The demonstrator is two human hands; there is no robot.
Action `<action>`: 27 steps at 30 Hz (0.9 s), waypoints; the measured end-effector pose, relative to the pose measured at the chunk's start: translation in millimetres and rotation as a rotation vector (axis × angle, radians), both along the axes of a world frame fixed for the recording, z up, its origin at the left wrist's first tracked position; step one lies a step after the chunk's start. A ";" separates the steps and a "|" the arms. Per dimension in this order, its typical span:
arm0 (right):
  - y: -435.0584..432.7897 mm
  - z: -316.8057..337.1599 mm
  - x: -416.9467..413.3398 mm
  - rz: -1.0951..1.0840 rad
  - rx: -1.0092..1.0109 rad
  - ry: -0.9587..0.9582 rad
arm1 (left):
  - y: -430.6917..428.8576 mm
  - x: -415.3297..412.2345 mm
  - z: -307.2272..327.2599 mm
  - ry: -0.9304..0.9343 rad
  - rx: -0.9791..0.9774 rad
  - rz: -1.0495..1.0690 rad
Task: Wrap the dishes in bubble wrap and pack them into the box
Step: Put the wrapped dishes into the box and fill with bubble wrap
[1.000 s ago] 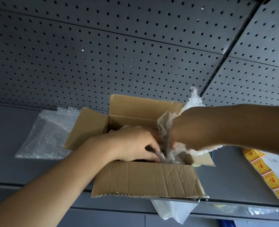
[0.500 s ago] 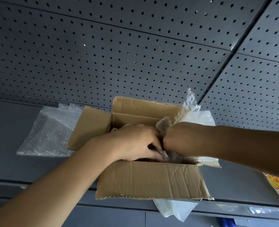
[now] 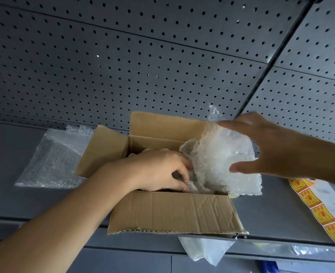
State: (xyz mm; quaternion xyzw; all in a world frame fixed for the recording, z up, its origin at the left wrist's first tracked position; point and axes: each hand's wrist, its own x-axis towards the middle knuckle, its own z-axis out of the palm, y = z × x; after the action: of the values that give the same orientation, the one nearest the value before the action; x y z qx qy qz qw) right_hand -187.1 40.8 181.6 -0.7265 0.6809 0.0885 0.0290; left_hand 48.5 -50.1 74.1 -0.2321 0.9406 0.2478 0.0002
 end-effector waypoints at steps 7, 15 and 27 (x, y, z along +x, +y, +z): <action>15.2 -20.5 22.8 0.221 -0.102 -0.248 | -1.2 -1.8 -1.6 0.019 0.040 0.047; -11.0 -21.9 37.1 0.183 0.401 0.004 | 2.2 -1.3 -0.6 0.006 0.007 0.019; -37.0 -68.8 60.6 0.450 0.260 0.295 | 4.3 1.6 -1.5 0.015 0.009 0.042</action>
State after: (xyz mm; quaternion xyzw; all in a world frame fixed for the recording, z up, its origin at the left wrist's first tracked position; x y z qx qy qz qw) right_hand -126.5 3.8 112.8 -0.8287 0.4824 0.2839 0.0024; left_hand 50.1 -45.8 72.6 -0.2500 0.9343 0.2538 -0.0111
